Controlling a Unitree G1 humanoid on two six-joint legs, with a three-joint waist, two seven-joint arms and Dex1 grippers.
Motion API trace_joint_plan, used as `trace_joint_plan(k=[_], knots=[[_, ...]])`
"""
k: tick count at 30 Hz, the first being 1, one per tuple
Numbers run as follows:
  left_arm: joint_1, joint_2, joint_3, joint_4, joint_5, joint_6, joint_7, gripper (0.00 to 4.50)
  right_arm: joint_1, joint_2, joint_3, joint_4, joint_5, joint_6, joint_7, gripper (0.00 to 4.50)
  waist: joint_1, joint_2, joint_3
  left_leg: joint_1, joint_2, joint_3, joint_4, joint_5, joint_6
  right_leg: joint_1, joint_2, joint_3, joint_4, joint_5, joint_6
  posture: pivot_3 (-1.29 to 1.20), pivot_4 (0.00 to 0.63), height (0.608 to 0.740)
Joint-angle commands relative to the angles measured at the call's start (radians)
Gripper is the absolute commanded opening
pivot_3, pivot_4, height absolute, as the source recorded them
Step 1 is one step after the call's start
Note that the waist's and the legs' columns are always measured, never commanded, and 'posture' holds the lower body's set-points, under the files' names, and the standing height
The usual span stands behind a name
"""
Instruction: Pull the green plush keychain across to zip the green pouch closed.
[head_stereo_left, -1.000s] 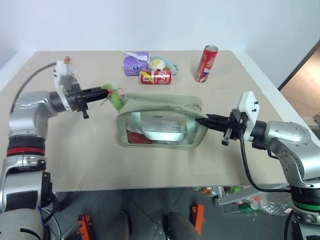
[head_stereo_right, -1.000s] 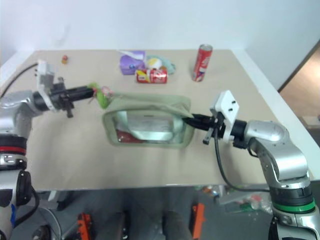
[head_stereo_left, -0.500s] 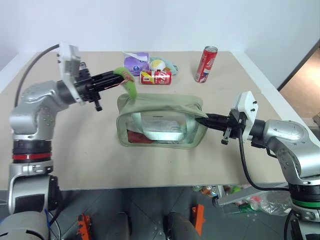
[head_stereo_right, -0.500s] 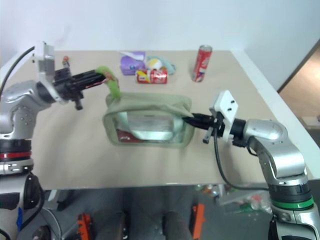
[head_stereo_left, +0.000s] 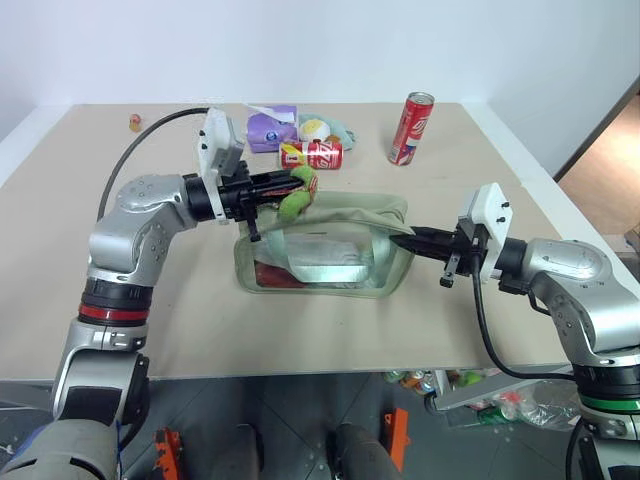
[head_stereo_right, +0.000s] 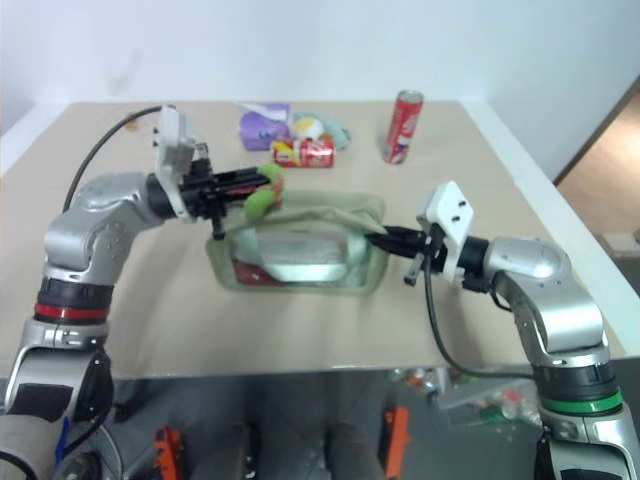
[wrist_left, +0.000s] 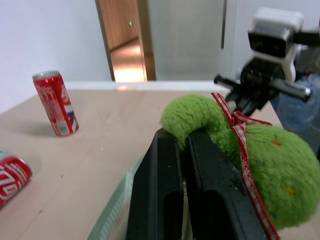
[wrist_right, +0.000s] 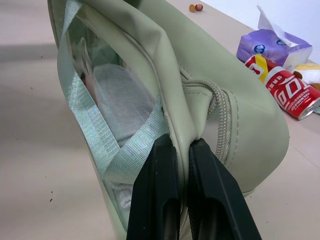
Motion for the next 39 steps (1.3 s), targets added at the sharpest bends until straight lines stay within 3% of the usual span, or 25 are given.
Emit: trace_joint_plan(k=[1, 11, 23, 33, 39], knots=[[-0.039, 0.028, -0.014, -0.026, 0.012, 0.018, -0.025, 0.05, -0.009, -0.003, -0.008, -0.025, 0.002, -0.003, -0.007, 0.00, 0.000, 0.000, 0.000, 0.000, 0.000, 0.000, 0.000, 0.000, 0.000, 0.000, 0.000, 0.000, 0.000, 0.000, 0.000, 0.00, 0.150, 0.740], [-0.087, 0.079, -0.042, 0.019, 0.071, -0.037, -0.103, 3.33, -0.015, 0.006, -0.002, -0.031, 0.003, 0.003, -0.012, 0.00, 0.000, 0.000, 0.000, 0.000, 0.000, 0.000, 0.000, 0.000, 0.000, 0.000, 0.000, 0.000, 0.000, 0.000, 0.000, 0.00, 0.150, 0.740], [-0.134, 0.135, 0.022, 0.014, 0.047, -0.012, -0.111, 3.33, -0.014, 0.009, 0.002, -0.023, 0.000, -0.007, -0.003, 0.00, -0.001, 0.000, 0.000, 0.000, 0.001, 0.001, 0.000, 0.000, 0.000, 0.000, 0.001, 0.001, 0.000, 0.000, 0.000, 0.00, 0.150, 0.740], [-0.040, 0.222, 0.146, -0.144, -0.071, 0.156, -0.030, 3.33, -0.014, 0.004, 0.004, -0.014, 0.000, -0.012, 0.014, 0.00, -0.001, 0.000, 0.000, 0.000, 0.002, 0.001, 0.000, 0.000, 0.000, -0.001, 0.002, 0.001, 0.000, 0.000, 0.000, 0.00, 0.150, 0.740], [0.110, 0.267, 0.261, -0.226, -0.104, 0.195, 0.067, 3.33, -0.018, 0.003, 0.005, -0.006, 0.000, -0.017, 0.026, 0.00, -0.002, 0.000, 0.000, 0.001, 0.003, 0.002, 0.000, 0.000, 0.000, -0.001, 0.002, 0.001, 0.000, 0.000, -0.001, 0.00, 0.150, 0.740]])
